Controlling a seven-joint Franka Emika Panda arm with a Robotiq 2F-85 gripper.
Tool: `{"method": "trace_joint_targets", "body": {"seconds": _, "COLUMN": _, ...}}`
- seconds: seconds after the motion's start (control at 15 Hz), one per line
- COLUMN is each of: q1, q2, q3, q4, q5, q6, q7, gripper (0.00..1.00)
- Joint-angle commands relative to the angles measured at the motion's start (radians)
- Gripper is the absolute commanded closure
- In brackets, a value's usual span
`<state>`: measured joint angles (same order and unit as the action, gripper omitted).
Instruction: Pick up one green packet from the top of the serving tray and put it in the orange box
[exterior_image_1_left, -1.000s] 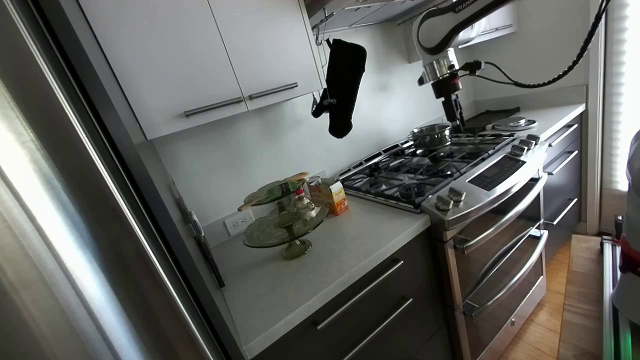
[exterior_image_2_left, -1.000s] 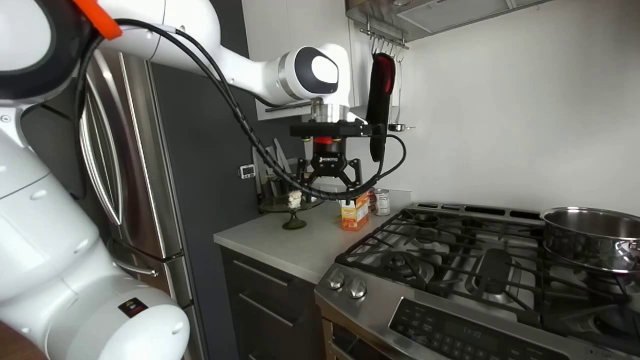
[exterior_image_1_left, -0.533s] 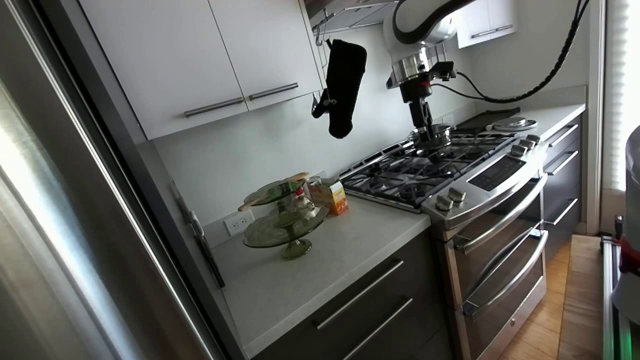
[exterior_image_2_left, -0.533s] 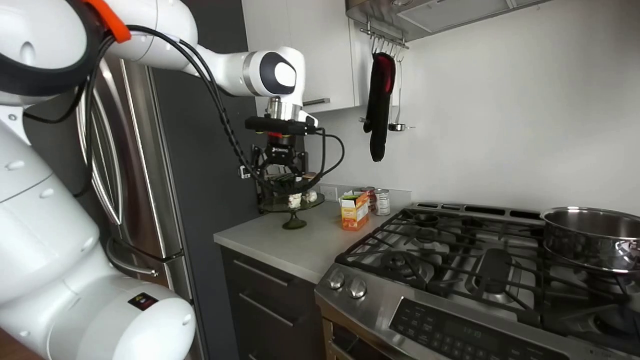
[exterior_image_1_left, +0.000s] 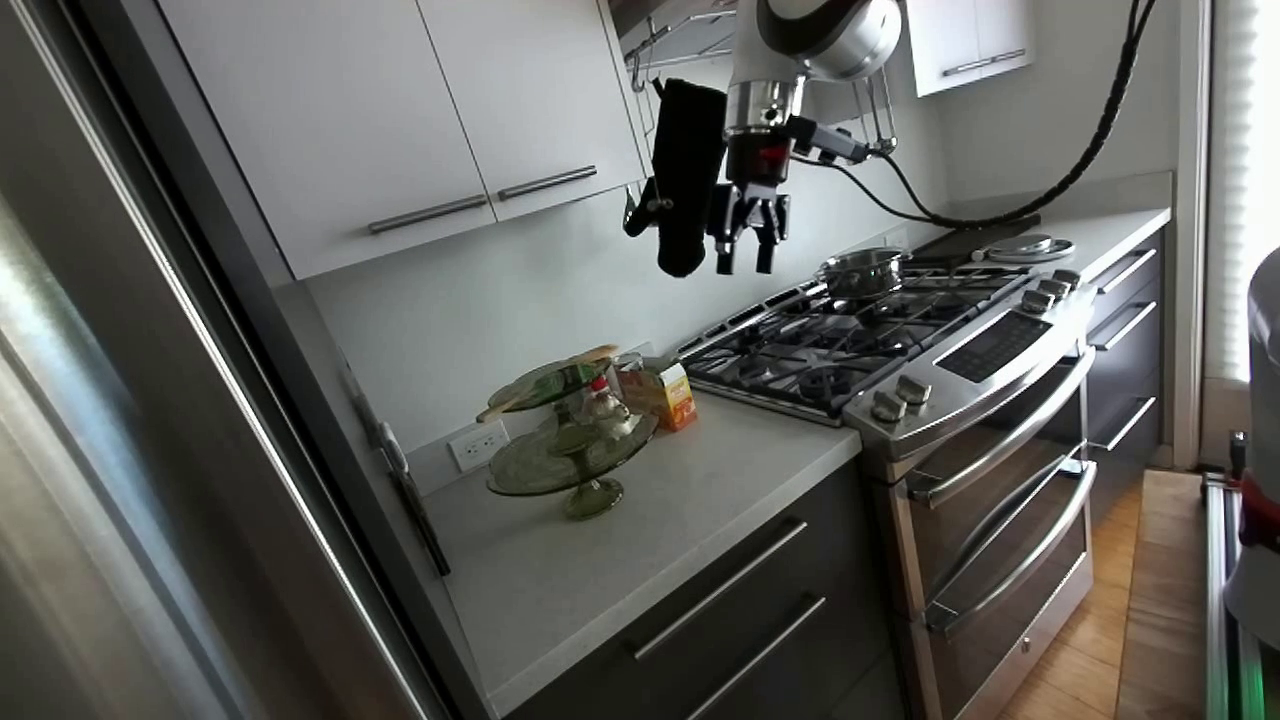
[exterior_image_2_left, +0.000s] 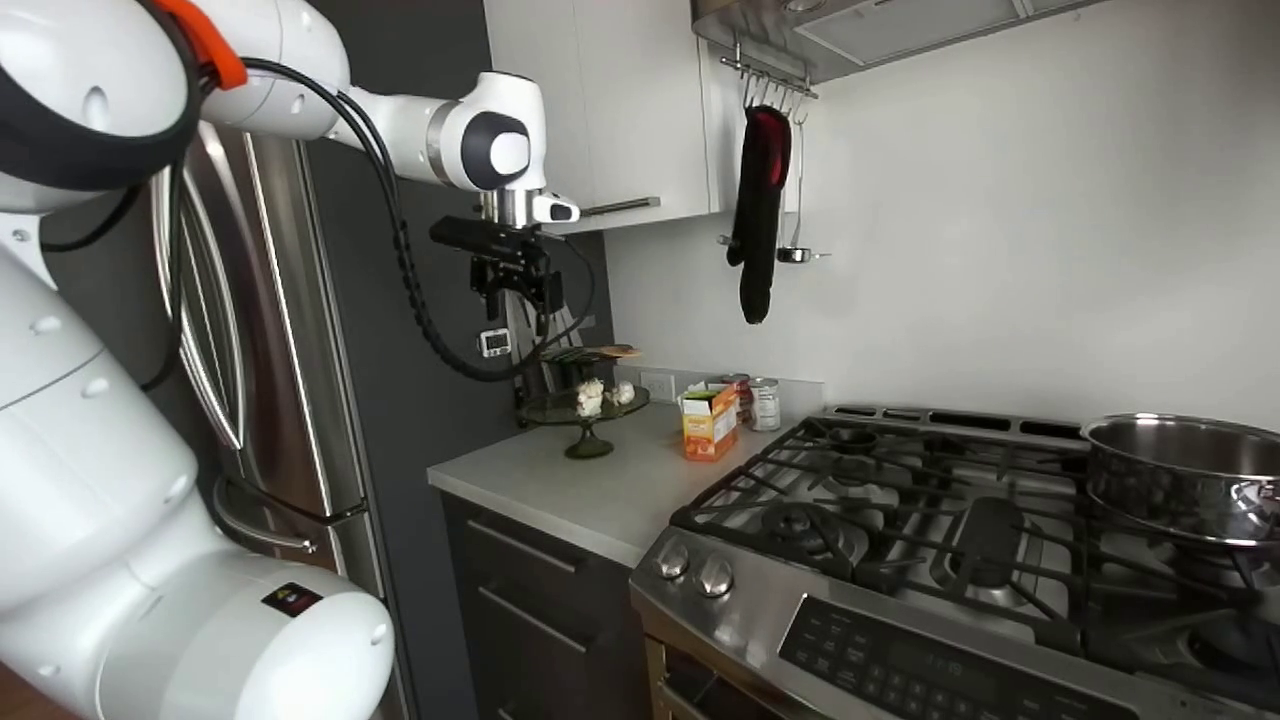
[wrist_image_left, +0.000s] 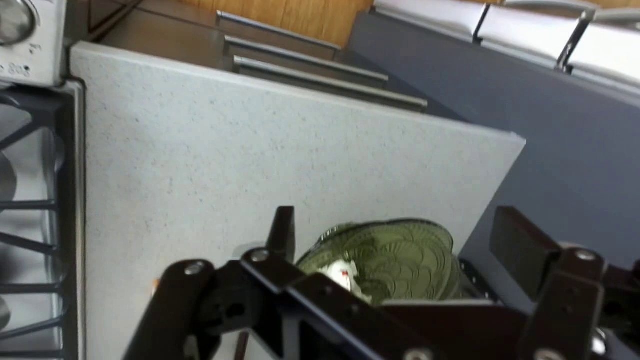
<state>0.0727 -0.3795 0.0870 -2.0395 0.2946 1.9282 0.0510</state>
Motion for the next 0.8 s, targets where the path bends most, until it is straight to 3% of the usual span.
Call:
{"method": "trace_joint_targets", "body": {"seconds": 0.0, "q1": 0.009, "q2": 0.006, "q3": 0.003, "q4": 0.002, "q5": -0.003, "q6": 0.041, "q7": 0.028, "gripper": 0.00}}
{"method": "trace_joint_targets", "body": {"seconds": 0.4, "q1": 0.009, "q2": 0.013, "q3": 0.008, "q4": 0.002, "q5": -0.003, "q6": 0.068, "q7": 0.050, "gripper": 0.00}}
{"method": "trace_joint_targets", "body": {"seconds": 0.73, "q1": 0.031, "q2": 0.140, "q3": 0.056, "q4": 0.104, "q5": 0.017, "q6": 0.163, "q7": 0.145, "gripper": 0.00}}
